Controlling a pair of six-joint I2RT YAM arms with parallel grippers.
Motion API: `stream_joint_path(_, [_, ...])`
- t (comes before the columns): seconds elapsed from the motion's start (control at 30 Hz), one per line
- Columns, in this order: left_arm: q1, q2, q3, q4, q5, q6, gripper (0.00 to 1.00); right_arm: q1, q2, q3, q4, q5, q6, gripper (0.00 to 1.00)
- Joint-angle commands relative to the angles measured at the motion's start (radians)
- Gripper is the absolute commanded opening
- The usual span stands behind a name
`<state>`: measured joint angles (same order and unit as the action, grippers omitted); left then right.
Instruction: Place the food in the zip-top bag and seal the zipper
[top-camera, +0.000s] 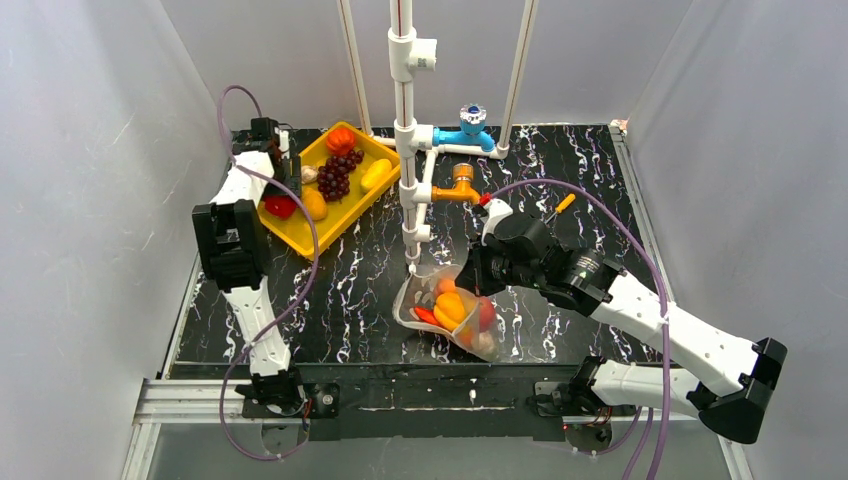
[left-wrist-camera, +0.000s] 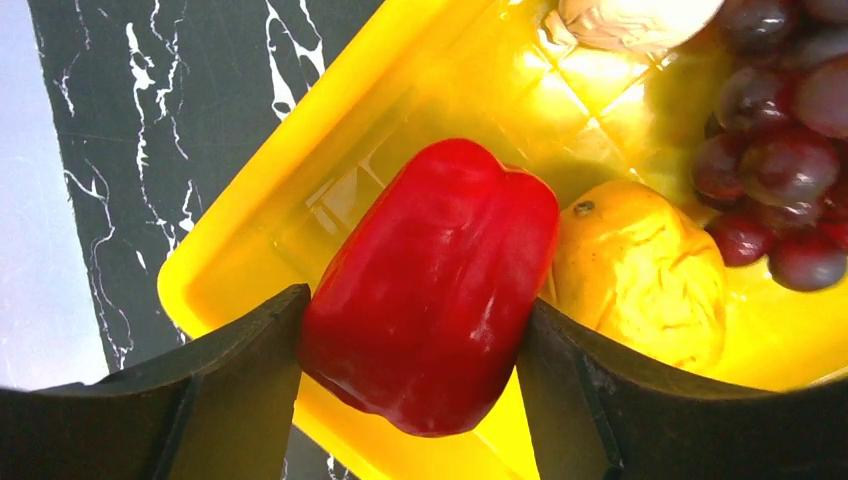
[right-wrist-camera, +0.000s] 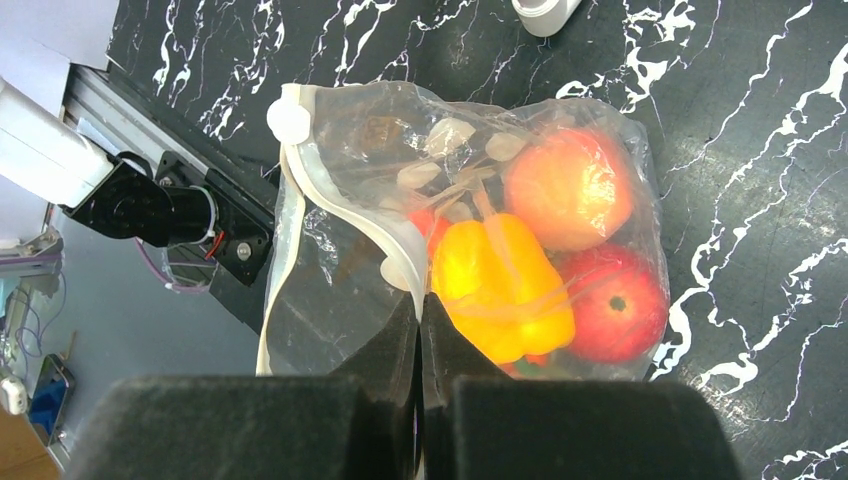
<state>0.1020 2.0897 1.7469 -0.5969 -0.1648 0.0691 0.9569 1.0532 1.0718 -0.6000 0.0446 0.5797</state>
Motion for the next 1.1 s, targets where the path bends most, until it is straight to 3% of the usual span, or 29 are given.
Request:
stream_joint_path(0.0, [-0.013,-0.281,-0.115,-0.023,0.039,-0.056,0.41,-0.003,-0.035,0.022,0.037,-0.013,0.004,0.01])
stream_joint_path(0.13, [-0.019,-0.415,-0.206,-0.021,0.14,-0.13,0.41,-0.003,-0.048,0.01,0.043,-0.014,0.011,0.01])
stream_joint_path(0.37, [-0.024,-0.75,-0.438,0.032,0.47,-0.277,0.43,-0.003,-0.052,0.002,0.05,-0.011,0.012,0.01])
stream_joint_path(0.53, [-0.027,-0.924,-0.58,0.047,0.627,-0.369,0.43,-0.003,-0.046,0.003,0.054,-0.017,0.01,0.01])
stream_joint_path(0.73, [-0.066,-1.104,-0.78,0.153,0.915,-0.578,0.44,-0.003,-0.037,0.004,0.059,-0.024,0.006,0.01])
stream_joint_path(1.07, [-0.349,-1.397,-0.955,0.294,0.888,-0.783,0.45,-0.003,-0.008,0.021,0.076,-0.029,0.003,0.01])
